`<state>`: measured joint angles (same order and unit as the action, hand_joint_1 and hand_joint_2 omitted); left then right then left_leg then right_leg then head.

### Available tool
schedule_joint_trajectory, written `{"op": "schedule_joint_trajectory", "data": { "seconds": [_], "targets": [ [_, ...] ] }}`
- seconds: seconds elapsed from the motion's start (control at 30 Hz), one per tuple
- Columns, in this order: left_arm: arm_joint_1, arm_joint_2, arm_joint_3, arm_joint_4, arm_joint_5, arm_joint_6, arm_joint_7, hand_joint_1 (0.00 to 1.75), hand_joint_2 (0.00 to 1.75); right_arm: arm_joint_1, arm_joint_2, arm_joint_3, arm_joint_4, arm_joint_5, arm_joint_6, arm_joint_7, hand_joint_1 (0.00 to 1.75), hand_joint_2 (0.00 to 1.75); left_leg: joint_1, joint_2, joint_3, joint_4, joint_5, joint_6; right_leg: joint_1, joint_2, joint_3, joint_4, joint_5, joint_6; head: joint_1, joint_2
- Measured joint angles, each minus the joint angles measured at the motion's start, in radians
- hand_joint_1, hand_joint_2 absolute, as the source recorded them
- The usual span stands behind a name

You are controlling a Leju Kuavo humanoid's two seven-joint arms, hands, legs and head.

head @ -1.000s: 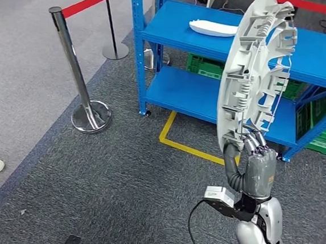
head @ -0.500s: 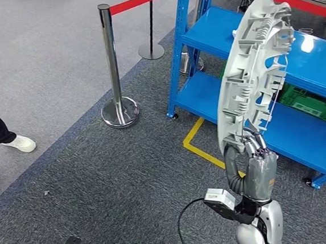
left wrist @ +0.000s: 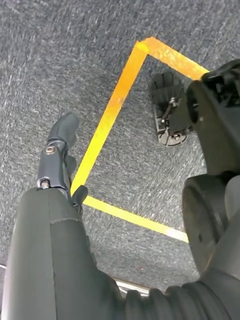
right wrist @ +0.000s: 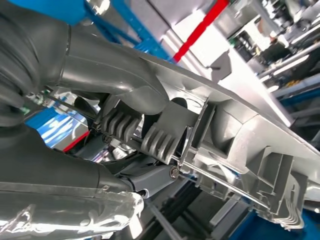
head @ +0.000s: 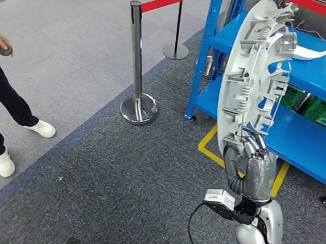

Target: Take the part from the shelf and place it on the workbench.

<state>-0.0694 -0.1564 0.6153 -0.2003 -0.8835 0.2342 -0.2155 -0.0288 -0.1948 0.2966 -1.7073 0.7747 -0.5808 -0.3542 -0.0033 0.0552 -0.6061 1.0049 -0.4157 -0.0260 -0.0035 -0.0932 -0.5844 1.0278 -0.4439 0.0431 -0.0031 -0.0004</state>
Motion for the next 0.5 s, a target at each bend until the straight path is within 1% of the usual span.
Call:
{"op": "schedule_joint_trajectory", "data": {
  "seconds": [0.03,0.07,0.1,0.13,0.17,0.2,0.23,0.27,0.3,0.33,0.37,0.4,0.43,0.47,0.5],
  "targets": [
    [0.0,0.0,0.0,0.0,0.0,0.0,0.0,0.0,1.75,0.0,0.0,-0.001,0.0,0.0,0.0,0.0,1.75,1.75,-0.002,-0.012,-0.003,-0.002,0.001,0.01,-0.001,-0.01,0.002,-0.002,0.0,0.005,0.0,0.0],
    [0.002,0.001,0.0,0.0,0.0,0.0,0.0,0.0,1.75,0.0,0.0,-0.001,-0.001,0.0,0.0,0.0,1.75,1.75,-0.002,-0.022,-0.004,-0.004,0.004,0.018,-0.004,-0.011,0.002,-0.001,-0.002,0.012,0.001,0.0],
    [0.004,0.001,0.0,0.0,0.0,0.0,0.0,0.0,1.75,0.0,0.0,-0.001,-0.002,0.001,0.0,0.0,1.75,1.75,-0.001,-0.033,-0.004,-0.006,0.006,0.025,-0.007,0.002,-0.001,0.01,-0.012,0.017,0.002,0.0],
    [0.004,0.001,0.0,0.0,-0.001,0.0,0.0,0.0,1.75,0.0,0.0,-0.001,-0.003,0.001,0.0,0.0,1.75,1.75,0.001,-0.044,-0.004,-0.008,0.009,0.031,-0.008,0.024,-0.014,0.042,-0.032,0.02,0.005,0.0],
    [0.004,0.001,0.0,0.0,-0.002,0.0,0.0,0.0,1.75,0.001,0.0,-0.001,-0.004,0.002,0.0,-0.001,1.75,1.75,0.003,-0.054,-0.003,-0.009,0.011,0.036,-0.009,0.052,-0.038,0.094,-0.061,0.022,0.008,0.0],
    [0.003,0.001,0.0,0.0,-0.003,0.0,0.0,0.0,1.75,0.002,0.0,-0.001,-0.004,0.002,-0.001,-0.001,1.75,1.75,0.002,-0.065,-0.003,-0.009,0.011,0.039,-0.008,0.075,-0.07,0.163,-0.093,0.022,0.011,0.0],
    [0.003,0.0,0.0,0.0,-0.004,-0.001,0.0,0.0,1.75,0.004,0.0,-0.001,-0.004,0.002,-0.001,-0.001,1.75,1.75,0.001,-0.077,-0.003,-0.009,0.012,0.041,-0.007,0.085,-0.104,0.229,-0.119,0.022,0.012,0.0],
    [0.003,0.0,0.0,0.0,-0.004,-0.001,0.0,0.0,1.75,0.006,0.0,-0.001,-0.004,0.003,-0.001,-0.001,1.75,1.75,0.001,-0.089,-0.003,-0.009,0.012,0.042,-0.007,0.09,-0.128,0.273,-0.129,0.022,0.013,0.0],
    [0.003,0.0,0.0,0.0,-0.005,-0.001,0.0,0.0,1.75,0.009,0.0,-0.001,-0.004,0.003,-0.001,-0.001,1.75,1.75,0.0,-0.102,-0.003,-0.009,0.013,0.042,-0.007,0.091,-0.136,0.282,-0.122,0.021,0.013,0.0],
    [0.004,0.001,0.0,0.0,-0.005,-0.001,0.0,0.0,1.75,0.011,0.0,-0.001,-0.005,0.004,-0.001,-0.001,1.75,1.75,0.0,-0.115,-0.003,-0.009,0.013,0.042,-0.008,0.093,-0.124,0.252,-0.097,0.02,0.013,0.0],
    [0.004,0.001,0.0,0.0,-0.006,-0.002,0.0,0.0,1.75,0.012,0.0,-0.001,-0.005,0.005,-0.001,-0.001,1.75,1.75,0.001,-0.128,-0.003,-0.008,0.014,0.04,-0.01,0.101,-0.096,0.191,-0.062,0.019,0.013,0.0],
    [0.004,0.001,0.0,0.0,-0.006,-0.002,0.0,0.0,1.75,0.012,0.0,-0.001,-0.005,0.006,-0.001,-0.001,1.75,1.75,0.001,-0.14,-0.003,-0.007,0.015,0.037,-0.013,0.12,-0.062,0.12,-0.033,0.019,0.013,0.0],
    [0.003,0.001,0.0,0.0,-0.007,-0.003,0.0,0.0,1.75,0.012,0.0,-0.001,-0.006,0.007,-0.002,-0.001,1.75,1.75,0.0,-0.152,-0.005,-0.005,0.016,0.032,-0.016,0.137,-0.032,0.061,-0.013,0.018,0.013,0.0],
    [0.003,0.002,0.0,0.0,-0.008,-0.003,0.0,0.0,1.75,0.013,0.0,-0.001,-0.006,0.008,-0.002,-0.001,1.75,1.75,0.0,-0.162,-0.009,-0.003,0.018,0.027,-0.018,0.15,-0.013,0.023,-0.004,0.016,0.013,0.0],
    [0.004,0.002,0.0,0.0,-0.009,-0.003,0.0,0.0,1.75,0.013,0.0,-0.001,-0.006,0.009,-0.002,-0.001,1.75,1.75,0.0,-0.171,-0.013,-0.003,0.021,0.021,-0.017,0.157,-0.006,0.009,-0.004,0.013,0.013,0.0]
  ]
}}
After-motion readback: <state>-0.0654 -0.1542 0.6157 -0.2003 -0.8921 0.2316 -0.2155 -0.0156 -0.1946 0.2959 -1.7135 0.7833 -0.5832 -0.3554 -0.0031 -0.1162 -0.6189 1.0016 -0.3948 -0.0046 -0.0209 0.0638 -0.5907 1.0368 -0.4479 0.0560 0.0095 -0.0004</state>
